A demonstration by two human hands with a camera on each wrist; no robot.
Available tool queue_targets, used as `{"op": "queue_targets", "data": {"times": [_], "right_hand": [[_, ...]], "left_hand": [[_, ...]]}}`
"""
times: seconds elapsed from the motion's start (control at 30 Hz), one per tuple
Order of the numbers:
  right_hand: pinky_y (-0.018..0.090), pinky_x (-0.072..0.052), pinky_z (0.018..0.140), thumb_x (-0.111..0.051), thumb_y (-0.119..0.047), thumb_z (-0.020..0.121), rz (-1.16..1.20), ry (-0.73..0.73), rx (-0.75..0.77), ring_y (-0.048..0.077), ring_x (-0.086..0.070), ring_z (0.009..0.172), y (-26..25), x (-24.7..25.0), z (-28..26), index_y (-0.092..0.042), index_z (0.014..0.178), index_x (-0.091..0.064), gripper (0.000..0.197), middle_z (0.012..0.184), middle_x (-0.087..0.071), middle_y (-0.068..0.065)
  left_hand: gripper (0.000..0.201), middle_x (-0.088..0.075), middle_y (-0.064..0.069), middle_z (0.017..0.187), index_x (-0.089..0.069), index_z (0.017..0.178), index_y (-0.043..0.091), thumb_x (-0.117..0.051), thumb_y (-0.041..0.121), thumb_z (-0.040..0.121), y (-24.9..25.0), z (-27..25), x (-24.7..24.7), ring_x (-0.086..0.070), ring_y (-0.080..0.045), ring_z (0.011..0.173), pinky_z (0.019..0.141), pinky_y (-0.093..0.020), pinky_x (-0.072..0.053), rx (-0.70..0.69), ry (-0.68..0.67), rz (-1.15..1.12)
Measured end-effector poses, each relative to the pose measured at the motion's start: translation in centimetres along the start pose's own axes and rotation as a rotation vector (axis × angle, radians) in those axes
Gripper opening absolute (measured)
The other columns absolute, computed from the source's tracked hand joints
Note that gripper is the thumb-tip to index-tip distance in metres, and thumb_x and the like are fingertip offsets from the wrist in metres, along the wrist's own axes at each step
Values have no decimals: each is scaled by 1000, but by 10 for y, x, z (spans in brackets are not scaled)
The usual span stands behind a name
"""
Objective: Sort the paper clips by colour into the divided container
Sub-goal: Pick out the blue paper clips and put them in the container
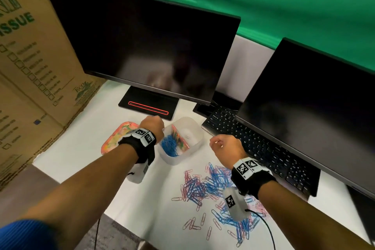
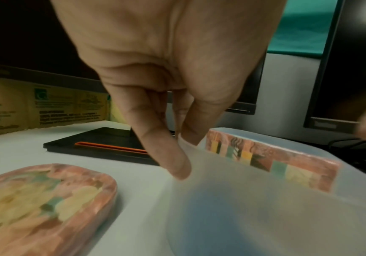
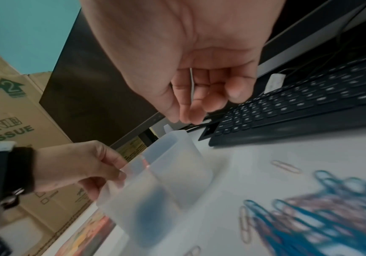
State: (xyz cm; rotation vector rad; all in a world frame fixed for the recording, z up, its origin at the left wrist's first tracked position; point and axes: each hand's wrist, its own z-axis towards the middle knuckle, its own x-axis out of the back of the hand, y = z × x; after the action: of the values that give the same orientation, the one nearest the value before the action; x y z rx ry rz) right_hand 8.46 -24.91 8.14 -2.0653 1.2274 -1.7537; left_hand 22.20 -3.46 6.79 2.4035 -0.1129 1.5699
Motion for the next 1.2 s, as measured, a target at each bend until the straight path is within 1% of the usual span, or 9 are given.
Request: {"op": "queue_targets", "data": {"times": [0.13, 0.37, 0.47, 0.63, 0.77, 0.87, 0.97, 1.1, 1.2], "right_hand": [[27, -53, 75, -59, -25, 86, -23, 1, -43, 18, -66, 81, 41, 11, -29, -31, 87, -72, 15, 83, -69, -3], [25, -52, 76, -59, -22, 89, -82, 34, -105, 16, -65, 81, 103, 18, -78, -27, 88, -73, 15, 90, -73, -1], [23, -50, 79, -57, -27, 91, -102, 28, -164, 12, -64, 86, 128, 18, -95, -25, 99, -72, 17, 100, -73, -3], [21, -48, 81, -51, -26, 95, -133, 9, -182, 14, -64, 92, 145, 14, -111, -22, 106, -70, 22, 110, -71, -2], [26, -51, 86, -48, -24, 97, -190, -2, -189, 19, -64, 97, 155, 12, -123, -19, 107, -69, 24, 112, -70, 1], [23, -49, 80, -50, -26, 96, -164, 35, -211, 17, -63, 91, 165, 8, -134, -22, 105, -68, 21, 109, -70, -1], [26, -51, 73, -52, -26, 92, -181, 27, -203, 16, -62, 80, 170, 2, -146, -29, 87, -63, 13, 93, -70, -3], [28, -50, 70, -51, -27, 89, -218, -53, -175, 18, -62, 78, 165, -12, -158, -20, 83, -63, 15, 88, -68, -2], [25, -46, 73, -55, -34, 87, -198, -47, -166, 18, -61, 85, 160, -19, -159, -19, 94, -64, 19, 96, -68, -1]], "left_hand": [[30, -69, -8, 111, -72, 106, 20, -61, 10, 80, 10, 21, 10, -64, -29, 104, 88, -37, -54, -99, 8, 69], [29, -72, -4, 95, -74, 98, 28, -61, 11, 78, 16, 47, 16, -66, -25, 85, 68, -26, -50, -221, 5, 161], [27, -71, -4, 100, -73, 104, 28, -62, 15, 82, 21, 51, 13, -64, -25, 91, 70, -25, -47, -280, 26, 185], [31, -68, -5, 113, -68, 113, 28, -61, 17, 85, 31, 46, 9, -63, -26, 100, 83, -35, -55, -278, 45, 178], [40, -51, -8, 126, -58, 123, 28, -63, 29, 84, 36, 29, 15, -52, -31, 115, 93, -43, -50, -254, 146, 100], [24, -52, -5, 116, -63, 109, 26, -62, 27, 86, 64, -17, 13, -53, -26, 107, 88, -41, -49, -414, 284, -92], [7, -61, 6, 97, -68, 89, 27, -61, 25, 86, 102, -81, -14, -56, -12, 78, 76, -31, -50, -663, 87, -181], [10, -66, 6, 90, -69, 87, 23, -64, 31, 83, 138, -123, -86, -62, -15, 84, 79, -28, -52, -682, -259, -149], [21, -66, -3, 102, -66, 97, 16, -65, 32, 83, 146, -132, -132, -63, -24, 95, 80, -30, -49, -625, -295, -21]]}}
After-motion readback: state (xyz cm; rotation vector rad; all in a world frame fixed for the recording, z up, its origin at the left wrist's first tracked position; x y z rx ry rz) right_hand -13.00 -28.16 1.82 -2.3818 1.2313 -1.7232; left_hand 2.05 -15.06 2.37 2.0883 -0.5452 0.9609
